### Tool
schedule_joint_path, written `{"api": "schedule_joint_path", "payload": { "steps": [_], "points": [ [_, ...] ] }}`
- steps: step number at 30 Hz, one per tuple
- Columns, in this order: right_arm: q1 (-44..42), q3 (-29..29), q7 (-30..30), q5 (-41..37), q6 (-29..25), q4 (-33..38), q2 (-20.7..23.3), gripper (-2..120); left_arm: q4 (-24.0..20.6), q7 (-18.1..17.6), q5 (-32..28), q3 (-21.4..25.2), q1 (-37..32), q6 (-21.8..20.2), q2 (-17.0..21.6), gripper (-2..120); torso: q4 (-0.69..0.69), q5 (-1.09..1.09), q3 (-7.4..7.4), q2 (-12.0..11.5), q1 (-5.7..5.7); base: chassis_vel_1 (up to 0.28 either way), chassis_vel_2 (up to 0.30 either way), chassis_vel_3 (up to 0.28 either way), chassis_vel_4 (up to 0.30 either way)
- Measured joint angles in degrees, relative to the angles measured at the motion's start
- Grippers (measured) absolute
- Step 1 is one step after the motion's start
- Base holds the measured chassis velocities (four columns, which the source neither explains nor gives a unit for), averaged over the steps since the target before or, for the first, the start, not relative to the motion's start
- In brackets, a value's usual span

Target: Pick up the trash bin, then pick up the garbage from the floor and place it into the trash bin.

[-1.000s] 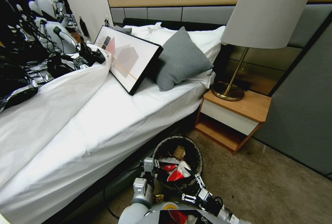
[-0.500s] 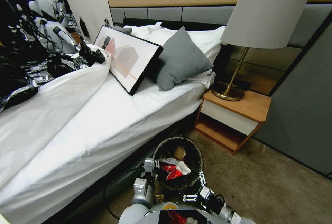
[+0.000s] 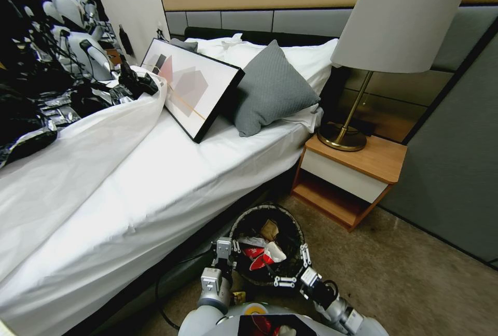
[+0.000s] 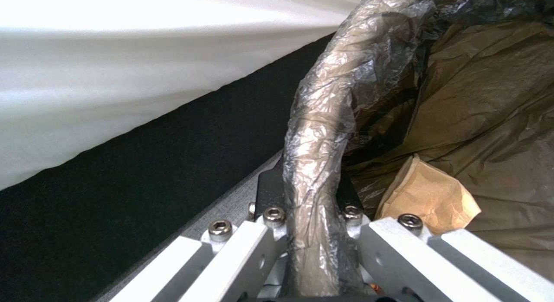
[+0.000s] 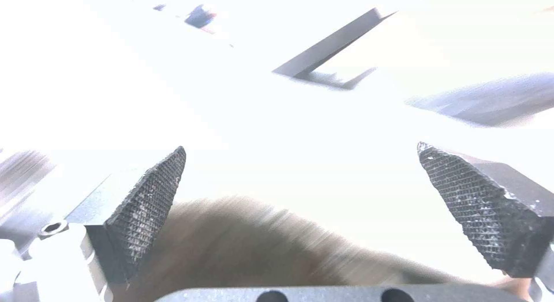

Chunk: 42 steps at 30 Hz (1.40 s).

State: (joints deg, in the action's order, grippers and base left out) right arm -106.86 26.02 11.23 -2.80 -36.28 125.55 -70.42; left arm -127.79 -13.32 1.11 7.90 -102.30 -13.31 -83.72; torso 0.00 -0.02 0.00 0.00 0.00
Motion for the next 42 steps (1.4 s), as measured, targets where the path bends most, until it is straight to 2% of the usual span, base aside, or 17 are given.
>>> {"api": "schedule_joint_path", "payload": {
  "steps": [2,3,4,7,14,25,42],
  "points": [
    [0.1,0.6,-2.3,-0.4,0.0,1.0,-1.0,100,0.0,0.0,0.0,0.1,0.0,0.0,0.0,0,-0.01,0.02,0.0,0.0,0.0,0.0,0.0,0.0,0.0],
    [0.3,1.3,-5.3,-0.6,0.0,1.8,-2.1,100,0.0,0.0,-0.1,0.2,-0.1,0.0,0.0,0,-0.01,0.0,0.0,0.0,0.0,0.0,0.0,0.0,0.0],
    [0.3,1.3,-5.3,-0.6,0.0,1.8,-2.1,100,0.0,0.0,-0.1,0.2,-0.1,0.0,0.0,0,-0.01,0.0,0.0,0.0,0.0,0.0,0.0,0.0,0.0],
    [0.7,2.5,-11.6,-1.6,-0.2,2.1,-3.9,100,-0.2,-0.1,-0.2,0.4,-0.2,0.0,0.1,0,0.0,0.02,0.0,0.0,0.0,0.0,0.0,0.0,0.0],
    [1.2,5.7,-14.5,-3.0,-2.2,-1.3,-5.9,100,-0.6,-0.2,-0.3,0.8,-0.4,0.0,0.2,0,-0.01,0.02,0.0,0.0,0.0,0.0,0.0,0.0,0.0],
    [1.8,6.4,-14.9,-3.1,-3.8,-5.6,-6.7,100,-1.0,-0.2,-0.3,1.1,-0.7,0.0,0.1,0,-0.01,0.02,0.0,0.0,0.0,0.0,0.0,0.0,0.0],
    [2.7,6.2,-13.8,-3.1,-3.9,-7.1,-6.7,100,-1.4,-0.3,-0.4,1.1,-0.6,0.0,0.2,0,0.0,0.02,0.0,0.0,0.0,0.024,-0.021,-0.026,0.024]
  ]
}}
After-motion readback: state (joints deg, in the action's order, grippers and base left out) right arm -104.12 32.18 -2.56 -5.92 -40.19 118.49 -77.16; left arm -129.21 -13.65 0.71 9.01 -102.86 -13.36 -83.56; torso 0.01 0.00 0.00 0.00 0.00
